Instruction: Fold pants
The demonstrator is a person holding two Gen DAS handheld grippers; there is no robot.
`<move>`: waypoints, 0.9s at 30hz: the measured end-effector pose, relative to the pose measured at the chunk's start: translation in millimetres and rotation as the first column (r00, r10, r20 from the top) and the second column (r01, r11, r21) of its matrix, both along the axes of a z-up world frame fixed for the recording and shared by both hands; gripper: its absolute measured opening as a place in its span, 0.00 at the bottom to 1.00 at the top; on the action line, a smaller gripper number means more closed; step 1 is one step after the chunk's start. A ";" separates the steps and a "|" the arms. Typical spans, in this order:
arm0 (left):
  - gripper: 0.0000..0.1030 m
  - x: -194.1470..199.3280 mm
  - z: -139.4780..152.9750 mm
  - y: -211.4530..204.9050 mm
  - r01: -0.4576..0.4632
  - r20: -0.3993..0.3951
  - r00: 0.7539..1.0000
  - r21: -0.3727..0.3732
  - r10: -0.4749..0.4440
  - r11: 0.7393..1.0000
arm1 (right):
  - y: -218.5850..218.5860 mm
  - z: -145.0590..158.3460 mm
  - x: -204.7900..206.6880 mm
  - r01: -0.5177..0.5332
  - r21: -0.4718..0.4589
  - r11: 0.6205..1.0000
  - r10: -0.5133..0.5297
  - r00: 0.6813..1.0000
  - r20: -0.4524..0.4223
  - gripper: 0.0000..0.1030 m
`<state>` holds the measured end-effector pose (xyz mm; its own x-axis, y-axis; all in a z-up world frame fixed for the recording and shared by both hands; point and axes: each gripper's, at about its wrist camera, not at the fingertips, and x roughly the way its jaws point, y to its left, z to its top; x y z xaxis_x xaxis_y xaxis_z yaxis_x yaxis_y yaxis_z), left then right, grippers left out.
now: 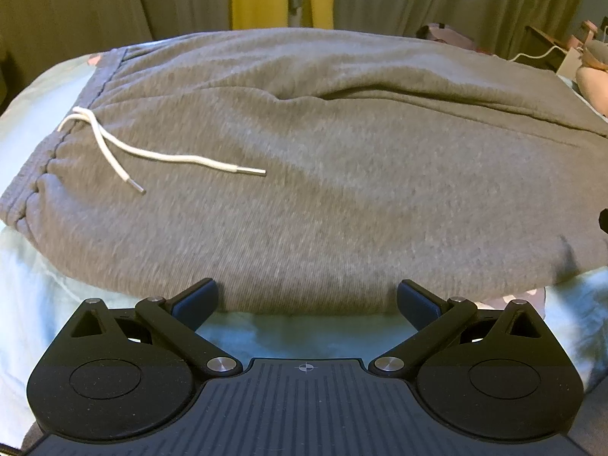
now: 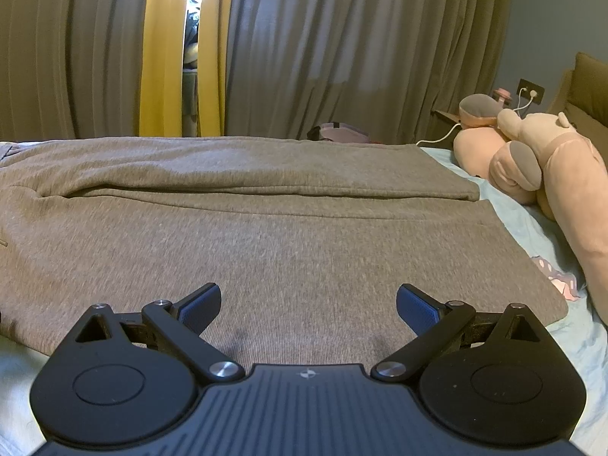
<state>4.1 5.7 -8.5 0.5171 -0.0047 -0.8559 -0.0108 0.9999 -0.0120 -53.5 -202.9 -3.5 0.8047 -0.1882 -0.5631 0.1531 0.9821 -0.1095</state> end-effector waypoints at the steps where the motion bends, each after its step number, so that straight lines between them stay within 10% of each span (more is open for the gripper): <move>1: 1.00 0.2 -0.2 0.2 0.000 -0.001 1.000 -0.001 0.000 1.000 | 0.2 -0.1 0.0 0.000 -0.001 1.000 0.000 1.000 -0.001 0.96; 27: 1.00 4.2 -3.3 3.7 -0.021 -0.026 0.999 -0.002 0.021 1.000 | 5.2 -3.3 3.7 -0.009 -0.019 1.000 0.009 0.999 -0.031 0.96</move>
<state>8.3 9.4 -11.8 0.4945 0.0042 -0.8692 -0.0318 0.9994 -0.0133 -49.9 -197.8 -6.7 0.7888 -0.1922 -0.5838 0.1404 0.9811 -0.1332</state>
